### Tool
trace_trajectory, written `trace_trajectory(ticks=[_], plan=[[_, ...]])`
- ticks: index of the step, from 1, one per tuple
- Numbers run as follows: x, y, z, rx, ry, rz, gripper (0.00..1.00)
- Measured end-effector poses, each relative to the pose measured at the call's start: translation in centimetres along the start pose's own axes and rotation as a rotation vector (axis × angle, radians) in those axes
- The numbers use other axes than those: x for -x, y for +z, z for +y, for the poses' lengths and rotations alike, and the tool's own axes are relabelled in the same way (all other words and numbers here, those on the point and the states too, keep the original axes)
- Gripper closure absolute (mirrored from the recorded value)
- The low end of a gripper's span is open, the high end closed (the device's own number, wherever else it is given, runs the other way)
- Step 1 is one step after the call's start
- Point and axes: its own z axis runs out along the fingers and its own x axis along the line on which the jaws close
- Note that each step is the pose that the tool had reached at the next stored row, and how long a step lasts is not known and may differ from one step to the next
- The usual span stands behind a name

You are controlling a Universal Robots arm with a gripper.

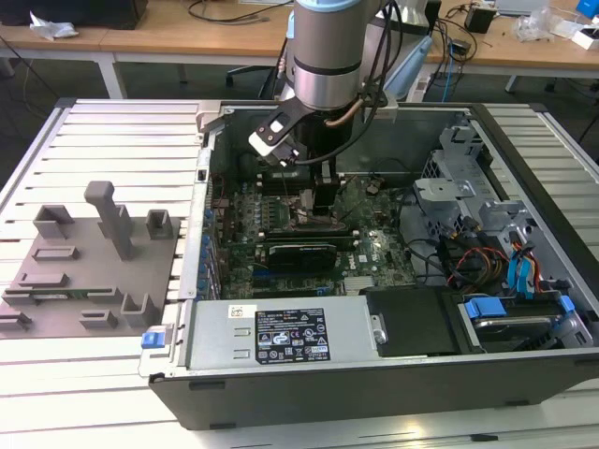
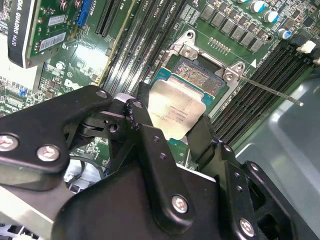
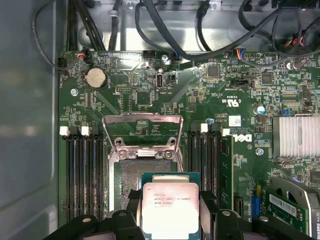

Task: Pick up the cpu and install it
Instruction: 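Place the cpu into insertion slot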

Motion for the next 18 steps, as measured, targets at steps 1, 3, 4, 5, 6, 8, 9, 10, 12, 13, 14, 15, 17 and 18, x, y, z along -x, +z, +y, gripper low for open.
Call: trace_trajectory(ticks=[1,3,4,5,6,8,9,10,12,13,14,15,17,18], plan=[[0.0,0.05,0.0,0.0003,-0.006,0.0004,0.45],[0.0,0.13,-0.01,0.0005,-0.019,0.0006,0.45],[0.0,0.13,-0.01,0.0005,-0.02,0.0005,0.45],[0.0,0.13,0.0,0.0004,-0.021,0.0005,0.45],[0.0,0.14,0.0,0.0005,-0.021,0.0007,0.45],[0.0,0.14,0.0,0.0005,-0.021,0.0007,0.45],[0.0,0.14,0.0,0.0006,-0.021,0.0007,0.45],[0.0,0.14,0.0,0.0005,-0.021,0.0007,0.45],[0.0,0.14,0.0,0.0006,-0.021,0.0008,0.45],[0.0,0.14,0.0,0.0005,-0.021,0.0008,0.45],[0.0,0.15,0.0,0.0006,-0.021,0.0008,0.45],[0.0,0.17,0.0,0.0006,-0.021,0.0008,0.45],[0.0,0.2,0.0,0.0005,-0.021,0.0007,0.45],[0.0,0.2,0.0,0.0005,-0.021,0.0006,0.45]])
